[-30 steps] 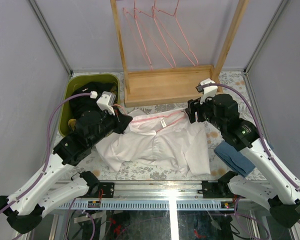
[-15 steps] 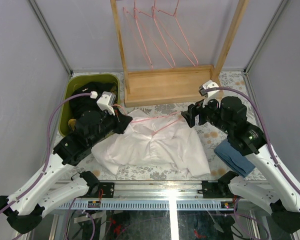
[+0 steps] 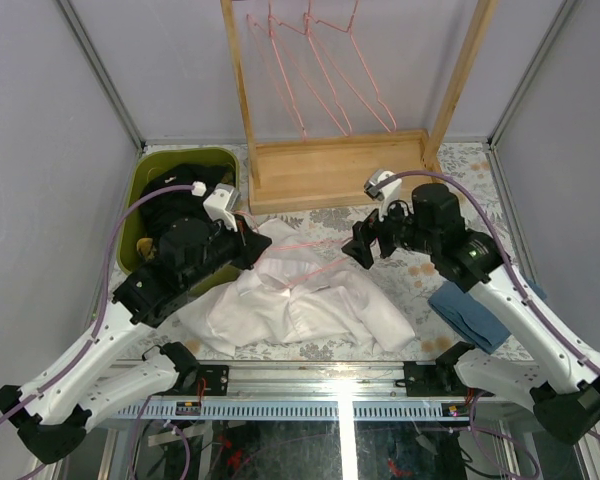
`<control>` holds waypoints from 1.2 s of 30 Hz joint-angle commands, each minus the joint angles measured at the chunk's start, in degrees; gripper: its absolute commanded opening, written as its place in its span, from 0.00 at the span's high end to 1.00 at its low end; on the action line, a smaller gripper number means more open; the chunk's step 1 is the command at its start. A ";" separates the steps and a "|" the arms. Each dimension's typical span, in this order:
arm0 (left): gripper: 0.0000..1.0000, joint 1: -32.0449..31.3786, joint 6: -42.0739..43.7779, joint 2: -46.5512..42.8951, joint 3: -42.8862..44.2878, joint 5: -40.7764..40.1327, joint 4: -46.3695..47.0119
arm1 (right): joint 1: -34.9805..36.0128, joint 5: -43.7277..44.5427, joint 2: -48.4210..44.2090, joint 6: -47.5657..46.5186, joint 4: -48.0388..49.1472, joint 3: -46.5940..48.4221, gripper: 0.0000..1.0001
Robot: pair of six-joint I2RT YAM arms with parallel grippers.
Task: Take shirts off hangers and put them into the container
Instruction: Remove the shirt from the hanger.
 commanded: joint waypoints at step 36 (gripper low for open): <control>0.35 0.28 -4.22 -4.49 -6.77 -5.22 -5.26 | -0.23 -17.08 6.05 -4.27 -14.00 6.34 1.00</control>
